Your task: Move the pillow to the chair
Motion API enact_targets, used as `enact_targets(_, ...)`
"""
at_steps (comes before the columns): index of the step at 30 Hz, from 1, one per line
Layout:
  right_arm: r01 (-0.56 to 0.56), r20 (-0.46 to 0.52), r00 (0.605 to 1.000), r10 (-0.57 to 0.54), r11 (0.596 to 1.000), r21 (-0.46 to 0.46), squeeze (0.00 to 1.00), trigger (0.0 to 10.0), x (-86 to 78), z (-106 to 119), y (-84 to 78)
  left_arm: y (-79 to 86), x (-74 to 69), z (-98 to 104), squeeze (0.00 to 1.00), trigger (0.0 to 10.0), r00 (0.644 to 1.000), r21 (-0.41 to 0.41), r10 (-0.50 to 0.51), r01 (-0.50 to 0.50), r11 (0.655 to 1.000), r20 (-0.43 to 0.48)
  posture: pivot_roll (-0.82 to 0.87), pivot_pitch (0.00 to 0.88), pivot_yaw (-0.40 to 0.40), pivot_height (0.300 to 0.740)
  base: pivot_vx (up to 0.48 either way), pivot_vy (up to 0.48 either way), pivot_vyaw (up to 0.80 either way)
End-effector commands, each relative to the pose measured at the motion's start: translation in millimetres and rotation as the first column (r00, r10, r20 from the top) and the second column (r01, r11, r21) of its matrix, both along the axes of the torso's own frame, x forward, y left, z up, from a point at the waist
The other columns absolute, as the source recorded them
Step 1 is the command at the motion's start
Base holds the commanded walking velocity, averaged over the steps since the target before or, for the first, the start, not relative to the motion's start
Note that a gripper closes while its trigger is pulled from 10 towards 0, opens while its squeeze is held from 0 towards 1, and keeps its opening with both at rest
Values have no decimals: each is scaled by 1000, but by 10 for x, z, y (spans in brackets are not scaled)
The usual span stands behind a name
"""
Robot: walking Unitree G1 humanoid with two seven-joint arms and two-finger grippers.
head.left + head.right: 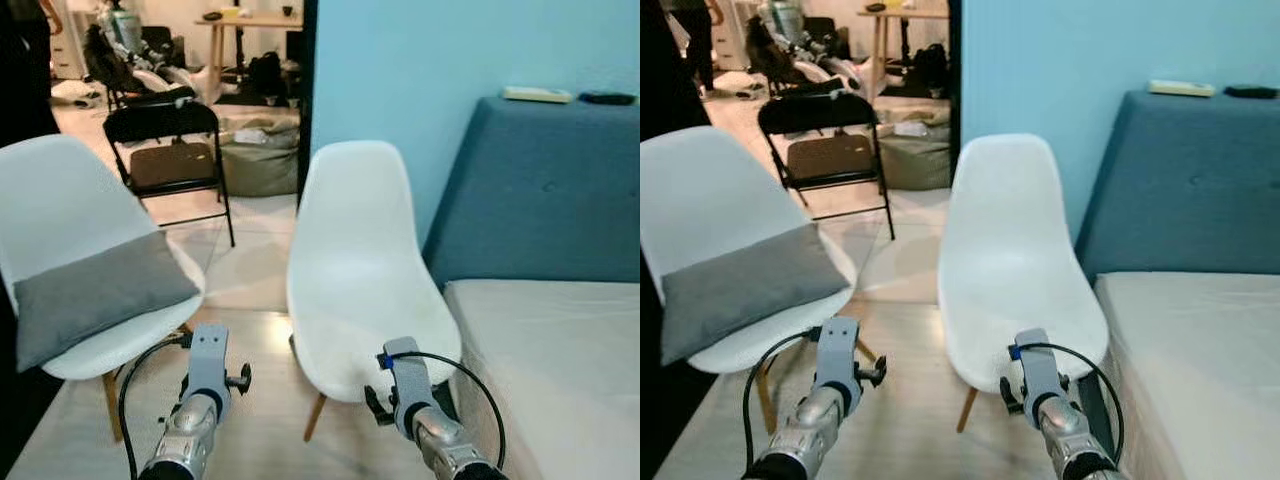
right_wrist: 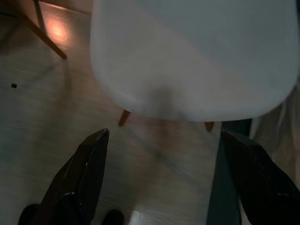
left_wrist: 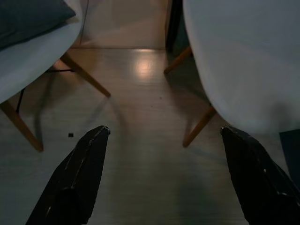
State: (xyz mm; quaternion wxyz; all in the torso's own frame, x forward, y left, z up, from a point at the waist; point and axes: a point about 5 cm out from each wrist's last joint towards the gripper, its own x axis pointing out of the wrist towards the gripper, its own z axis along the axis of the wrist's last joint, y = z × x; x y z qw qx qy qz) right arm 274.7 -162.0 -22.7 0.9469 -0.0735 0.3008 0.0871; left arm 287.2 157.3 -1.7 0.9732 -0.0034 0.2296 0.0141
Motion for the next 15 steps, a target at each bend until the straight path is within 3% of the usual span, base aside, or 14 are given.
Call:
enact_targets(1, -9, -23, 1000, 9, 1000, 8, 0, 10000, -38, -40, 40, 49, -35, -38, 0, 10000, 1000, 10, 8, -8, 1000, -18, 66, 0, -45, 740, 0, 0, 0)
enact_targets(15, -2, -65, 998, 3, 1000, 17, 0, 10000, -162, -150, 114, 105, -126, -168, 0, 10000, 996, 38, 7, -3, 999, -89, 70, 0, -36, 740, 0, 0, 0)
